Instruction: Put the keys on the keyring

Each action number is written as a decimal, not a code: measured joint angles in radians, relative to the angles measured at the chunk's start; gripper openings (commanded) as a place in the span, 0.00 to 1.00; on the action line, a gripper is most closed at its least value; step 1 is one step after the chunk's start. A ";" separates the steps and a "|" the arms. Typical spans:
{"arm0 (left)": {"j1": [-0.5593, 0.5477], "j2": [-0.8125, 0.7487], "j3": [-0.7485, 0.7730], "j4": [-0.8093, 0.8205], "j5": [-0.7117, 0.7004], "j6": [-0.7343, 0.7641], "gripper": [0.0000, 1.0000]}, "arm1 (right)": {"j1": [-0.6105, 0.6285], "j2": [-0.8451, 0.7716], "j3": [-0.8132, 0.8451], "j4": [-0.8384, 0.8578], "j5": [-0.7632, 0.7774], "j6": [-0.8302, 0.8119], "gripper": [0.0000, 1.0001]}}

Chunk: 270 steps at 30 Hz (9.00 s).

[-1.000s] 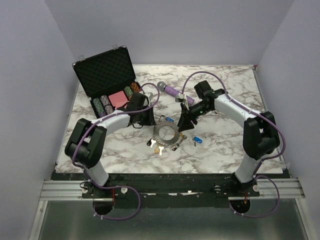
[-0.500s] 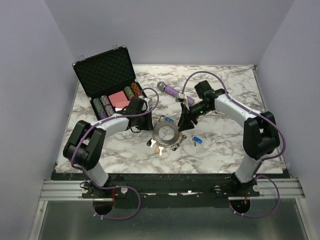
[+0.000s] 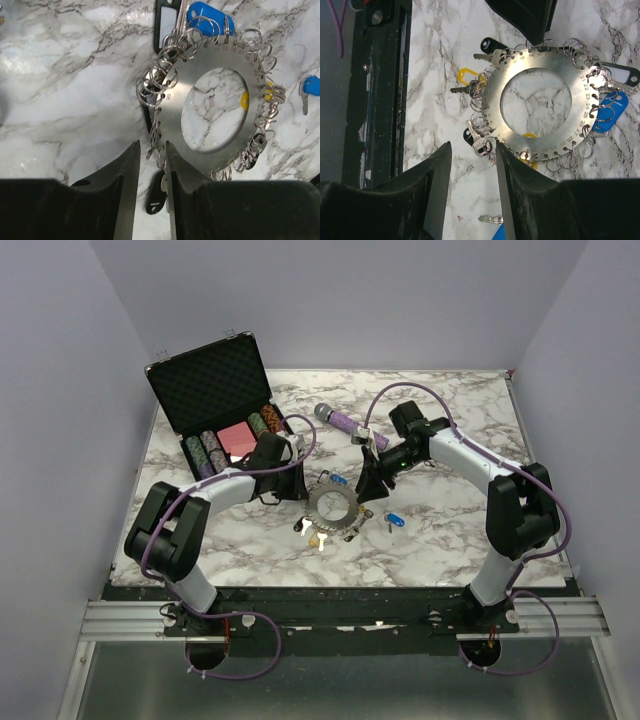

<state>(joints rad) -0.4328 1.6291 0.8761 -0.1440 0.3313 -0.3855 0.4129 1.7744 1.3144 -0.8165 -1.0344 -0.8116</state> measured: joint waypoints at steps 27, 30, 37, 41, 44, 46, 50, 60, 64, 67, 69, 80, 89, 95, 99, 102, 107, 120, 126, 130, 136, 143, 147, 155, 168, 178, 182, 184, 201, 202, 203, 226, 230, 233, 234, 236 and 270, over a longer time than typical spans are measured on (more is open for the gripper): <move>0.032 -0.775 -0.443 0.205 -0.063 -0.199 0.78 | 0.310 -0.099 -0.243 0.366 0.310 0.161 0.53; 0.032 -0.824 -0.467 0.192 -0.083 -0.206 0.77 | 0.315 -0.099 -0.257 0.328 0.279 -0.042 0.54; 0.032 -0.861 -0.482 0.156 -0.098 -0.211 0.76 | 0.315 0.019 -0.087 0.107 0.228 -0.520 0.53; 0.032 -0.882 -0.495 0.153 -0.104 -0.214 0.76 | 0.315 0.111 0.013 0.001 0.218 -0.671 0.50; 0.032 -0.903 -0.503 0.152 -0.112 -0.215 0.76 | 0.315 0.174 0.068 -0.055 0.218 -0.739 0.49; 0.032 -0.913 -0.506 0.152 -0.115 -0.216 0.76 | 0.315 0.200 0.087 -0.089 0.217 -0.769 0.47; 0.032 -0.925 -0.507 0.152 -0.119 -0.219 0.76 | 0.315 0.235 0.114 -0.134 0.217 -0.802 0.45; 0.032 -0.926 -0.513 0.153 -0.121 -0.225 0.77 | 0.320 0.296 0.162 -0.180 0.218 -0.818 0.37; 0.032 -0.926 -0.513 0.153 -0.121 -0.226 0.76 | 0.320 0.307 0.178 -0.183 0.218 -0.817 0.33; 0.032 -0.925 -0.513 0.153 -0.121 -0.227 0.76 | 0.320 0.309 0.185 -0.186 0.218 -0.816 0.30; 0.032 -0.925 -0.513 0.153 -0.121 -0.228 0.76 | 0.320 0.309 0.186 -0.190 0.218 -0.816 0.28; 0.032 -0.925 -0.514 0.154 -0.121 -0.229 0.76 | 0.321 0.309 0.186 -0.200 0.219 -0.817 0.21; 0.032 -0.924 -0.515 0.157 -0.121 -0.229 0.76 | 0.321 0.314 0.186 -0.199 0.229 -0.819 0.18; 0.032 -0.924 -0.517 0.158 -0.121 -0.230 0.76 | 0.321 0.324 0.186 -0.198 0.234 -0.817 0.09; 0.032 -0.924 -0.520 0.157 -0.121 -0.230 0.76 | 0.321 0.324 0.186 -0.198 0.233 -0.817 0.00; 0.032 -0.924 -0.520 0.157 -0.121 -0.230 0.76 | 0.321 0.324 0.186 -0.198 0.233 -0.816 0.00; 0.032 -0.933 -0.522 0.157 -0.120 -0.230 0.76 | 0.321 0.324 0.207 -0.215 0.233 -0.801 0.00; 0.032 -1.019 -0.542 0.228 -0.048 -0.235 0.75 | 0.321 0.291 0.348 -0.251 0.176 -0.502 0.00; 0.024 -1.006 -0.564 0.303 0.032 -0.250 0.66 | 0.321 0.284 0.390 -0.215 0.170 -0.255 0.00; 0.006 -0.964 -0.573 0.359 0.093 -0.260 0.66 | 0.317 0.280 0.416 -0.203 0.154 -0.116 0.00; -0.027 -0.950 -0.576 0.398 0.134 -0.267 0.66 | 0.297 0.277 0.484 -0.218 0.124 0.043 0.00; -0.056 -0.958 -0.557 0.373 0.135 -0.259 0.64 | 0.282 0.198 0.484 -0.161 0.117 0.187 0.00; -0.068 -0.966 -0.507 0.334 0.105 -0.235 0.61 | 0.281 0.162 0.484 -0.150 0.073 0.210 0.00; -0.074 -0.930 -0.473 0.318 0.066 -0.205 0.60 | 0.281 0.153 0.476 -0.161 0.022 0.174 0.00; -0.099 -1.148 -0.618 0.492 0.064 -0.156 0.54 | 0.281 0.126 0.472 -0.433 -0.059 -0.268 0.00; -0.277 -1.118 -0.600 0.555 0.114 -0.005 0.35 | 0.281 0.060 0.427 -0.504 -0.069 -0.455 0.00; -0.314 -1.106 -0.587 0.554 0.099 0.074 0.26 | 0.281 0.030 0.396 -0.514 -0.074 -0.482 0.00; -0.327 -1.095 -0.587 0.554 0.082 0.110 0.19 | 0.281 0.023 0.388 -0.516 -0.076 -0.492 0.00; -0.552 -1.042 -0.607 0.569 -0.154 0.199 0.17 | 0.281 0.021 0.363 -0.517 -0.082 -0.518 0.00; -0.558 -1.042 -0.612 0.568 -0.169 0.199 0.17 | 0.281 0.021 0.362 -0.517 -0.082 -0.518 0.00; -0.566 -1.042 -0.622 0.569 -0.202 0.198 0.18 | 0.281 0.021 0.361 -0.517 -0.083 -0.518 0.00; -0.578 -0.921 -0.736 0.773 -0.410 0.191 0.19 | 0.281 0.013 0.335 -0.517 -0.105 -0.526 0.00; -0.578 -0.894 -0.736 0.828 -0.365 0.182 0.23 | 0.281 0.013 0.334 -0.517 -0.105 -0.527 0.00; -0.578 -0.894 -0.736 0.859 -0.333 0.175 0.26 | 0.281 0.013 0.331 -0.518 -0.105 -0.529 0.00; -0.578 -0.895 -0.736 0.870 -0.321 0.171 0.26 | 0.281 0.013 0.330 -0.517 -0.105 -0.529 0.00; -0.578 -0.899 -0.737 0.890 -0.299 0.163 0.27 | 0.281 0.013 0.328 -0.518 -0.105 -0.530 0.00; -0.578 -1.119 -0.800 0.774 -0.303 0.100 0.18 | 0.281 0.013 0.325 -0.520 -0.113 -0.533 0.00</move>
<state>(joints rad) -1.0103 0.5102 0.0765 0.6296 0.0280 -0.2852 0.6937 1.7874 1.6398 -1.3369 -1.1473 -1.3445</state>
